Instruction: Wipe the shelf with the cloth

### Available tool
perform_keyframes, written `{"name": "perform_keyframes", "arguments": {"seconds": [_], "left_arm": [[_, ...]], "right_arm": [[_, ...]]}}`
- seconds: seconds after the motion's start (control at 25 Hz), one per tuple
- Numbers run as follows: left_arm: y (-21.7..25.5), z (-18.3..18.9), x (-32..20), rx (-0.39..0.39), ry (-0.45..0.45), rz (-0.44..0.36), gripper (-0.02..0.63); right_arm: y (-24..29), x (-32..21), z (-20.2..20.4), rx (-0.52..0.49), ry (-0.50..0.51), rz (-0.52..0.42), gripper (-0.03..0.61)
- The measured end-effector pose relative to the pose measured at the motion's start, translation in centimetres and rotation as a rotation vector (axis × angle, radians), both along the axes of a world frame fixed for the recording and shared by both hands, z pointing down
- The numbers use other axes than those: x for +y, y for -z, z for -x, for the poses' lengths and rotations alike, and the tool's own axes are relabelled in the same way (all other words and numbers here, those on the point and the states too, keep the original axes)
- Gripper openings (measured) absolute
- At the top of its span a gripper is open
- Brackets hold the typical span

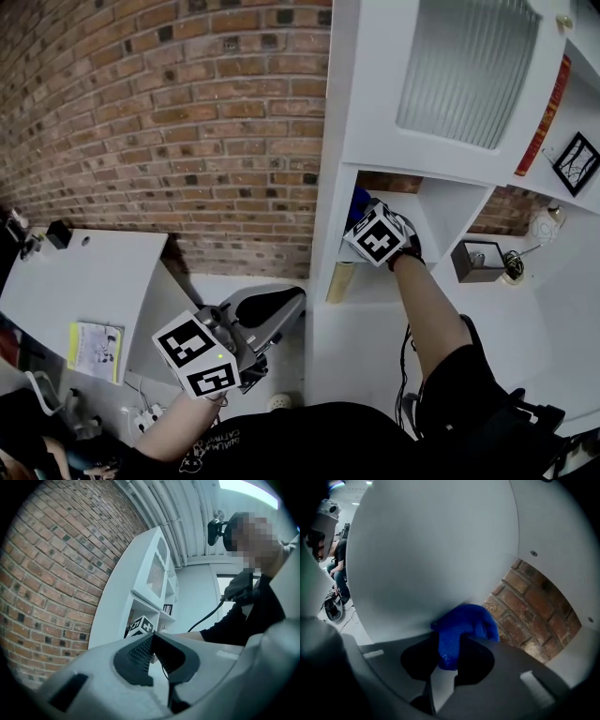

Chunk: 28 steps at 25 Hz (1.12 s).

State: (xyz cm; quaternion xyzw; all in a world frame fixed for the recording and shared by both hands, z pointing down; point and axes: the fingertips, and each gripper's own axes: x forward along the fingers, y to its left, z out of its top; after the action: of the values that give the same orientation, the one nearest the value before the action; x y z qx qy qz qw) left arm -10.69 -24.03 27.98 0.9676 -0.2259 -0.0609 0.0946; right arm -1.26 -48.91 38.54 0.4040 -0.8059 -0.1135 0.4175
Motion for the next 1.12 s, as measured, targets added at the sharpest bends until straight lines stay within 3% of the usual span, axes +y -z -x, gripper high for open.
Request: {"name": "perform_keyframes", "arguments": {"seconds": [0.36, 0.68, 0.84, 1.12], "left_arm": [[-0.4, -0.9, 0.2, 0.002, -0.026, 0.007, -0.002], [-0.5, -3.3, 0.9, -0.005, -0.082, 0.003, -0.002], [-0.5, -4.2, 1.4, -0.015, -0.104, -0.003, -0.002], [-0.3, -4.8, 1.7, -0.013, -0.109, -0.011, -0.002]], "right_arm": [[-0.4, -0.4, -4.5, -0.032, -0.14, 0.014, 0.063], [-2.0, 0.9, -11.0, -0.116, -0.377, 0.109, 0.063], [-0.5, 0.4, -13.7, -0.114, -0.448, 0.03, 0.063], [-0.4, 1.0, -16.5, -0.171, -0.626, 0.05, 0.063]]}}
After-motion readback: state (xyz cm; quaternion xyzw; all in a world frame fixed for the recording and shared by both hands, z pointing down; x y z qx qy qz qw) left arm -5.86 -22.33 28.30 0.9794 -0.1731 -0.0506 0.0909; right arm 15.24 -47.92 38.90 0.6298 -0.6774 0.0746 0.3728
